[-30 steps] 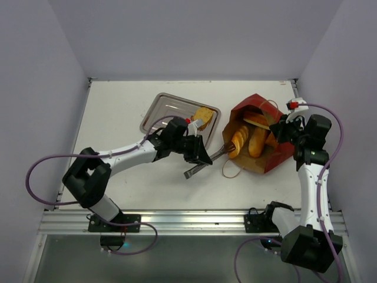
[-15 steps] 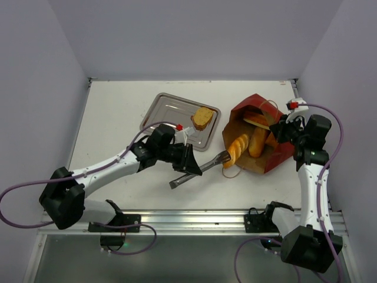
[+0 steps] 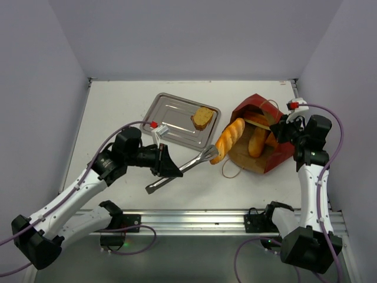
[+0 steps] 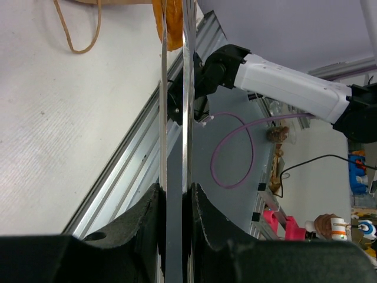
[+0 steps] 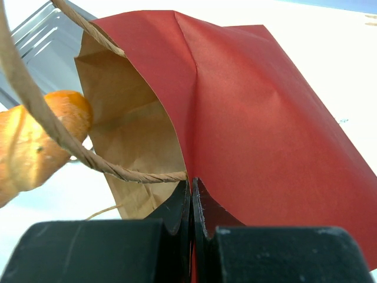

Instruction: Take the fake bread out of the paper bag

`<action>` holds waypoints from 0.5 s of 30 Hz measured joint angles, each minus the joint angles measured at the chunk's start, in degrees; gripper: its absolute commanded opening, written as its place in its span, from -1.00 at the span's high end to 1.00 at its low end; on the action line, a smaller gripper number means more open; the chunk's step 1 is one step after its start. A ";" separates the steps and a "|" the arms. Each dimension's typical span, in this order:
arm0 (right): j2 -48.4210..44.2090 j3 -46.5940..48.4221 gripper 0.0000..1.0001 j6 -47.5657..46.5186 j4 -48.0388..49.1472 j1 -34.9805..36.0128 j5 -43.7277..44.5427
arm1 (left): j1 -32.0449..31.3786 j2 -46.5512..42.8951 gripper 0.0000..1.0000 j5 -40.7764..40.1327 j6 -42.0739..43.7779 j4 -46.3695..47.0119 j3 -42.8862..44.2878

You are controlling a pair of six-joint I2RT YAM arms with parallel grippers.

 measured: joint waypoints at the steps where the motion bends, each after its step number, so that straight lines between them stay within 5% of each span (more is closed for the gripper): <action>1: -0.11 0.00 1.00 0.00 0.00 0.00 0.04 | 0.35 -0.94 1.00 0.22 0.42 -0.90 0.02; 15: -0.39 -0.02 1.00 -0.02 -0.11 0.00 0.13 | 3.45 -4.72 1.00 -1.18 3.43 -8.70 4.79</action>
